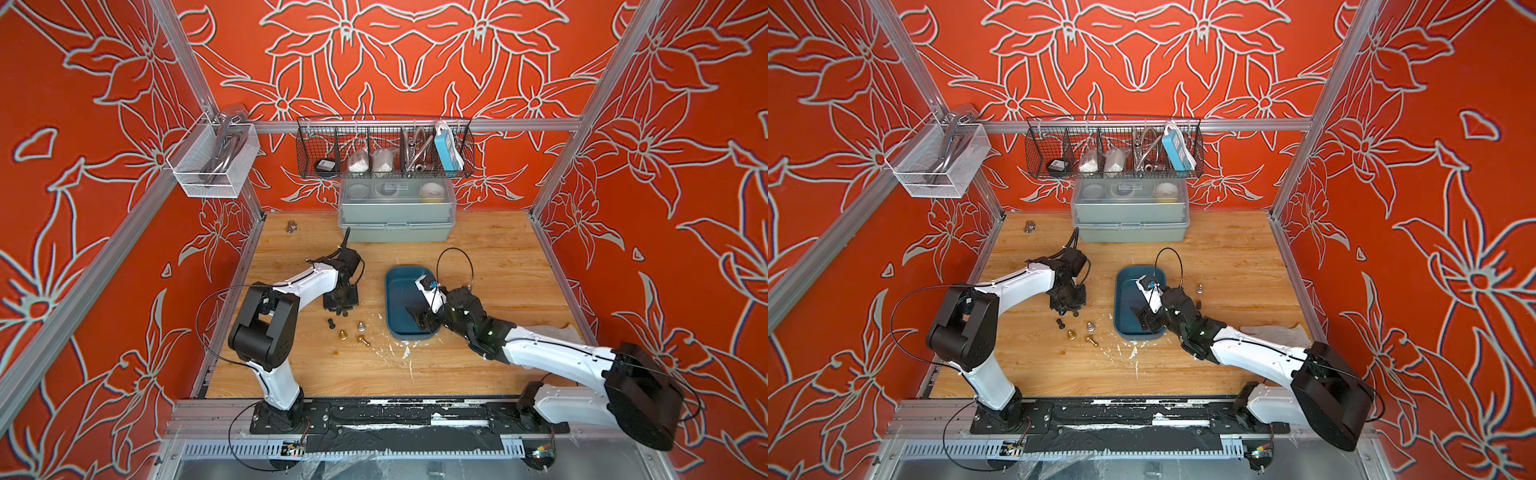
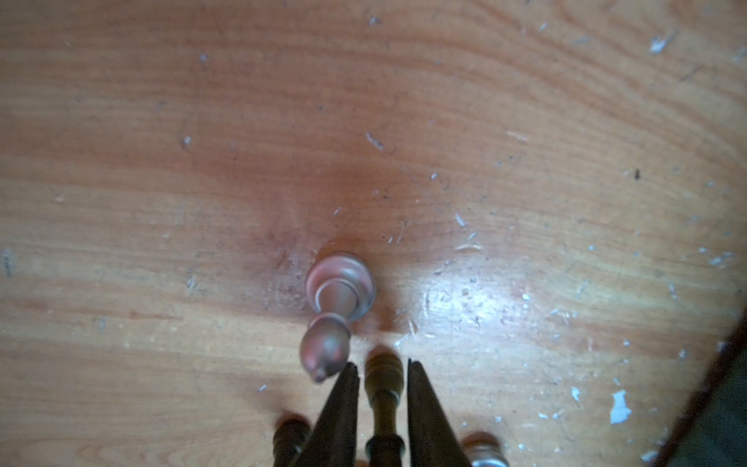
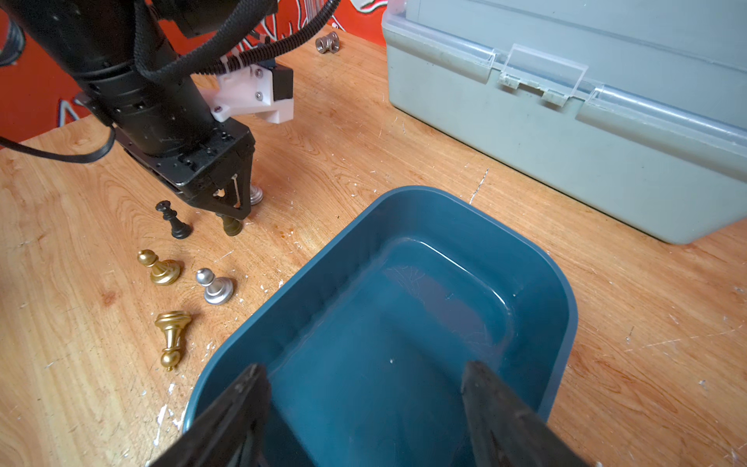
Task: Put the chess pieces into the storage box
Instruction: Pick up the chess piece at the center of the board.
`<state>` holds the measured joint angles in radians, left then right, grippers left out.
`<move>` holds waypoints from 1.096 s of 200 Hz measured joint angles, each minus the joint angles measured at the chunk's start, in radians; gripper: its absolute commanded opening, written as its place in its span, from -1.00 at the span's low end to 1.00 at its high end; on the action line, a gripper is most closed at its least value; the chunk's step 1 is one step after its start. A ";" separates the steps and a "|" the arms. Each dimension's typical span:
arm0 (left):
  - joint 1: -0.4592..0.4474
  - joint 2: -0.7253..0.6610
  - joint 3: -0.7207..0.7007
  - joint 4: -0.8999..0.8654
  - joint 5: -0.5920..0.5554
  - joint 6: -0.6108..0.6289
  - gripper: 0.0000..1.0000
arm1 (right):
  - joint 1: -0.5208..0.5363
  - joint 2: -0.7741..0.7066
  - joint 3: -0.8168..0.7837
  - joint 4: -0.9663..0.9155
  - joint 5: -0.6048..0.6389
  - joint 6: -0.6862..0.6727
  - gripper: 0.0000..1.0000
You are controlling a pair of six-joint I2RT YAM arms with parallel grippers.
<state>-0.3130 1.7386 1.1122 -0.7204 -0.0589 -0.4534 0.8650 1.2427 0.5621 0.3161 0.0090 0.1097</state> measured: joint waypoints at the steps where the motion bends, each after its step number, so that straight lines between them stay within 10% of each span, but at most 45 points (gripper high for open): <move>1: 0.000 0.000 0.000 0.000 -0.001 0.000 -0.54 | 0.000 0.000 0.000 0.000 0.000 0.000 0.60; 219: -0.041 -0.014 0.001 -0.011 -0.030 -0.013 -0.72 | 0.007 0.010 0.017 -0.025 -0.007 0.002 0.60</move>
<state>-0.3542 1.7245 1.1130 -0.7311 -0.0891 -0.4667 0.8719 1.2522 0.5789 0.2913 0.0021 0.1112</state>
